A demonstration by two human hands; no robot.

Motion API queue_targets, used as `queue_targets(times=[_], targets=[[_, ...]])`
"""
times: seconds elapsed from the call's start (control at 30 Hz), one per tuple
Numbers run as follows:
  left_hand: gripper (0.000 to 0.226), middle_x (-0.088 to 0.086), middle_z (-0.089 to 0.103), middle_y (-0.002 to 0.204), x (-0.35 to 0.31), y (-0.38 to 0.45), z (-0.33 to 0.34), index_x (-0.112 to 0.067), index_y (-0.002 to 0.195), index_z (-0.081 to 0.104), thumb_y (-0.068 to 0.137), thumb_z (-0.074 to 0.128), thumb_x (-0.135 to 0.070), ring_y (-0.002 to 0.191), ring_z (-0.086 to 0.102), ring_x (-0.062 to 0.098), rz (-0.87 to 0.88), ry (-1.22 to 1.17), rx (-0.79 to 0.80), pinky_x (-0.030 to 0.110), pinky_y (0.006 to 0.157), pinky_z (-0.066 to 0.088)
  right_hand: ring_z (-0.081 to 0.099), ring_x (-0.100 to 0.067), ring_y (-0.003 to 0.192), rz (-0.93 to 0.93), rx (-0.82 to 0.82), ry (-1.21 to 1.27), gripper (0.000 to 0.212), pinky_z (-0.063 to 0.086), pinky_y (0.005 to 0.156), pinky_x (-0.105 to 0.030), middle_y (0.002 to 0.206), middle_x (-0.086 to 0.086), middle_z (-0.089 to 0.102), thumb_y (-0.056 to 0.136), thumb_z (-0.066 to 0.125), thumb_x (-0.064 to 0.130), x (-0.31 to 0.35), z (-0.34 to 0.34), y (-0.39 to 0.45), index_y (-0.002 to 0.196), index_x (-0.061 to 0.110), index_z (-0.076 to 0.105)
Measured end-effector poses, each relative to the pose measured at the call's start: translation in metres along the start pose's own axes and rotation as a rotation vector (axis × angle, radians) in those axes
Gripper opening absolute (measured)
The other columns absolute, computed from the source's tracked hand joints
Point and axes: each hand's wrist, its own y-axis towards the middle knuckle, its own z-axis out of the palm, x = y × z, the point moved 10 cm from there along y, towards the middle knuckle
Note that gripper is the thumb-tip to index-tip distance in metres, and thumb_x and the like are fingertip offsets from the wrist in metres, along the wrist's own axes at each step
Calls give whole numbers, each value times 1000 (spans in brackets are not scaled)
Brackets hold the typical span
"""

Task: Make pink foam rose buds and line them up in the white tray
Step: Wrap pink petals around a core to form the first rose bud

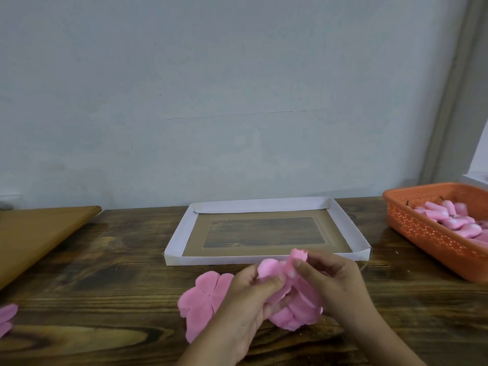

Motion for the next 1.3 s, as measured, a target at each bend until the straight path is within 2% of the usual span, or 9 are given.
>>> queue_targets(times=[0.17,0.4,0.5,0.6,0.73,0.87,1.07,1.17,1.3], targets=[[16,20,77,105,-1,2,-5,0,107,73,100,59,-5,100,76,28,-1,-29,-67,29,75,62,73,-10,80,-3,-25,19,18,54,66,-18,85,-1,79,87,71,12,1,-3,0,84,25,83],[34,26,75,107,-1,2,-7,6,115,68,101,42,-10,99,76,32,-26,-161,-79,30,74,62,75,-15,85,1,-7,12,11,58,72,-25,87,-1,79,84,72,28,2,0,-1,87,28,82],[38,24,76,106,-2,2,-6,2,114,70,99,36,-5,98,76,32,-23,-94,-86,31,73,62,74,-12,83,-9,-24,6,13,57,70,-23,87,1,79,78,72,34,1,-2,-1,86,32,82],[29,16,78,103,-5,1,-5,-7,113,74,103,46,-9,97,77,27,7,61,-103,32,78,62,73,-10,82,-13,-36,0,12,56,69,-23,87,2,79,76,72,32,1,-4,0,85,33,81],[22,12,78,108,-7,-3,0,-16,109,79,102,59,-22,107,74,27,35,143,-71,46,102,53,74,-13,87,-4,-21,-11,14,60,77,-31,90,2,79,78,73,31,0,-4,-1,87,29,83],[18,13,78,109,-7,-2,-1,-13,108,79,99,65,-19,106,74,25,57,91,-80,36,88,61,74,-14,86,23,5,-6,14,61,77,-29,88,1,80,84,73,16,-3,1,-1,88,25,82],[16,15,78,106,-7,-2,-4,-16,101,82,96,67,-11,103,75,24,70,67,-116,30,79,62,74,-14,88,24,34,-6,18,60,79,-27,89,0,80,80,73,20,-2,6,-1,94,17,82],[16,13,78,107,-8,-2,-3,-18,102,82,94,69,-13,103,75,24,81,87,-103,30,80,62,74,-17,90,30,41,-12,16,60,81,-30,90,-1,80,84,73,16,-4,6,0,97,17,82],[32,11,78,109,-11,-2,-1,-18,109,80,80,75,-28,105,75,24,117,122,-73,38,88,61,74,-14,83,18,44,30,21,57,72,-22,87,-4,80,78,72,24,-2,7,-1,95,16,82]])
